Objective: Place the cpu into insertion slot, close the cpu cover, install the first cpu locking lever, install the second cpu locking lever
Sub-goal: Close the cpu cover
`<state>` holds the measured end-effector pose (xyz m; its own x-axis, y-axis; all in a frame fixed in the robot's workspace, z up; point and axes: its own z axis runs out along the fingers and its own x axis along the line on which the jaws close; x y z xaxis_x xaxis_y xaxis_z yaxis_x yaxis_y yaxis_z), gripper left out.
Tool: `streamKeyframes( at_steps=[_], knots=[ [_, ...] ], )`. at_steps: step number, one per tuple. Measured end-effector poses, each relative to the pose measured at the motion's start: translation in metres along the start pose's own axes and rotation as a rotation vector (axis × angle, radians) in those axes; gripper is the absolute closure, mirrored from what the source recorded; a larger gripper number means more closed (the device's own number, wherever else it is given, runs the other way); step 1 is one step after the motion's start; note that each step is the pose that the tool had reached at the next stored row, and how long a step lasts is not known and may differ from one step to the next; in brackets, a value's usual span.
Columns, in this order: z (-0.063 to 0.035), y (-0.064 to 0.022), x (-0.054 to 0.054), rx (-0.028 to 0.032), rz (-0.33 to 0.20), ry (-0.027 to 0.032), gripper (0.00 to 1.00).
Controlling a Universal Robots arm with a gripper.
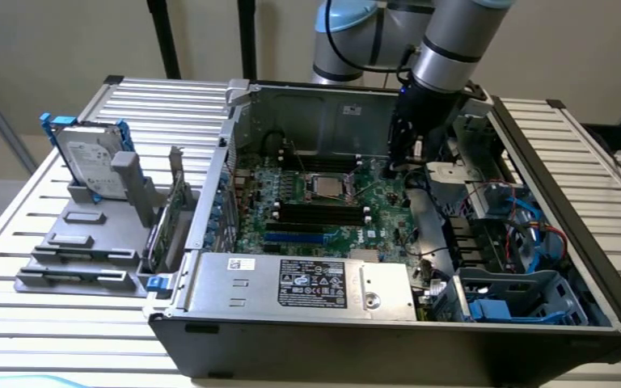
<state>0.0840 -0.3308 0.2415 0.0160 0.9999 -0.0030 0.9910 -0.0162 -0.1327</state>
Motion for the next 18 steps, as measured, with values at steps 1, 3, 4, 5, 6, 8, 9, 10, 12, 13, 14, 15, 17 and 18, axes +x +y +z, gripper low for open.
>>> streamKeyframes(
  at_steps=[1,3,4,5,6,8,9,10,12,13,14,15,17,18],
  knots=[
    [0.0001,0.0000,0.000,0.0130,0.000,-0.0001,0.89],
    [0.0001,-0.0001,0.000,0.0442,0.000,-0.0006,0.89],
    [0.0002,-0.0002,0.000,0.0597,0.000,-0.0007,0.89],
    [0.0002,-0.0007,0.000,0.0710,0.000,-0.0008,0.89],
    [0.0003,-0.0014,0.000,0.0803,0.000,-0.0010,0.89],
    [0.0007,-0.0048,-0.001,0.0912,0.000,-0.0015,0.89],
    [0.0010,-0.0069,-0.001,0.0952,0.000,-0.0016,0.89],
    [0.0013,-0.0090,-0.001,0.0989,0.000,-0.0015,0.89],
    [0.0019,-0.0133,-0.001,0.1065,0.000,-0.0015,0.89],
    [0.0021,-0.0153,-0.002,0.1102,0.000,-0.0017,0.89],
    [0.0024,-0.0174,-0.002,0.1138,0.000,-0.0017,0.89],
    [0.0027,-0.0195,-0.002,0.1172,0.000,-0.0017,0.89],
    [0.0033,-0.0238,-0.002,0.1244,0.000,-0.0019,0.89],
    [0.0036,-0.0259,-0.002,0.1278,0.000,-0.0018,0.89]
  ],
)
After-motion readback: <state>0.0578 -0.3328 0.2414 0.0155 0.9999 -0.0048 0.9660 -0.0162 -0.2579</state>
